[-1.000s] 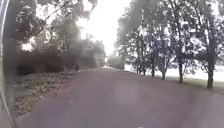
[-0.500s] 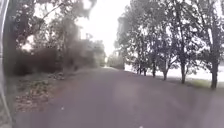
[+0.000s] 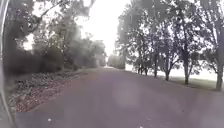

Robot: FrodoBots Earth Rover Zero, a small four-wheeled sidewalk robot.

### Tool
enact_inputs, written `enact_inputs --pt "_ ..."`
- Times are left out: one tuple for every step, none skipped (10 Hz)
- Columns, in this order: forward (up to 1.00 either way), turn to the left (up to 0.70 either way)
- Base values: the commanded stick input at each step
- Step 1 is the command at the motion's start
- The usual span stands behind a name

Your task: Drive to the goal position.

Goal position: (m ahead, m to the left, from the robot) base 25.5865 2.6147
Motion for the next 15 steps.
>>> enact_inputs --pt "0.70 0.01" --pt "0.70 0.01" --pt "0.70 0.01" --pt "0.70 0.01" --pt "0.70 0.01" --pt "0.70 0.01" --pt "0.70 0.01" --pt "0.70 0.05" --pt "0.70 0.08" --pt "0.70 0.09" --pt "0.70 0.09" --pt "0.70 0.10" --pt "0.70 0.06" --pt "0.70 0.03" --pt "0.70 0.03"
